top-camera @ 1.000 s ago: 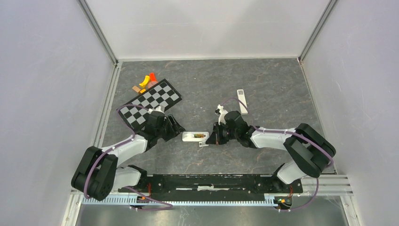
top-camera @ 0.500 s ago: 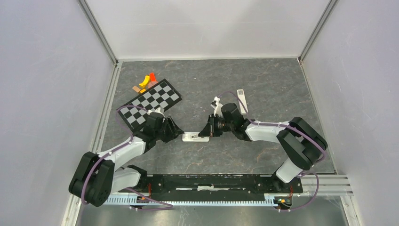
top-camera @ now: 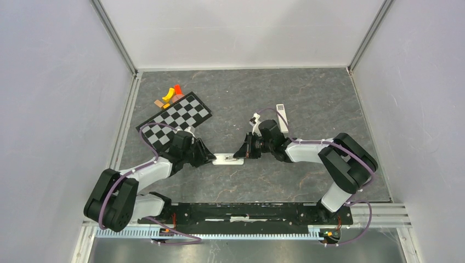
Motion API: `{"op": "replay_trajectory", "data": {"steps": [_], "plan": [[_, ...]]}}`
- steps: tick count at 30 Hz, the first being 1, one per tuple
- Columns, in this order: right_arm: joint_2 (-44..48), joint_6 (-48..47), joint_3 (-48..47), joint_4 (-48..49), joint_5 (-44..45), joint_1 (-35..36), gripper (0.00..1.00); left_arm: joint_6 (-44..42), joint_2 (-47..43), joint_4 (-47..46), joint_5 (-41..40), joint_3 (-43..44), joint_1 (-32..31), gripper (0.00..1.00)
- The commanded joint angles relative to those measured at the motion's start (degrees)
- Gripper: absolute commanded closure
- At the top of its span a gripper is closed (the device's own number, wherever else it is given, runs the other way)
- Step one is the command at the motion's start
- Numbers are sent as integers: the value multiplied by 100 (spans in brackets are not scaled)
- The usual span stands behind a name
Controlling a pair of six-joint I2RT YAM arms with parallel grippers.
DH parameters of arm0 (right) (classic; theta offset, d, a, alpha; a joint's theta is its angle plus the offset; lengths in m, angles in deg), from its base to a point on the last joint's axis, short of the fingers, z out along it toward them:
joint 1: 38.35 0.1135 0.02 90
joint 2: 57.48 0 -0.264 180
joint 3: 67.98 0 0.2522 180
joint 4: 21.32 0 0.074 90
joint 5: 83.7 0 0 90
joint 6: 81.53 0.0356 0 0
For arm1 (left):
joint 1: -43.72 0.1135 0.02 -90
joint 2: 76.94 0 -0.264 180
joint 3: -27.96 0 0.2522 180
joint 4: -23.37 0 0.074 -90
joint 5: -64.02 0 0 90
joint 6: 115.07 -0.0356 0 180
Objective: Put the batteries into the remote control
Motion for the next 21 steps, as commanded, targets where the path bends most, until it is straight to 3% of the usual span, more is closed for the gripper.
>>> {"op": "replay_trajectory", "data": {"steps": [1, 21], "plan": [[-31, 86, -7, 147, 90, -46, 100, -141, 46, -213, 83, -18, -19, 58], [-296, 177, -6, 342, -170, -101, 100, -238, 86, -220, 149, -1, -18, 60]]}}
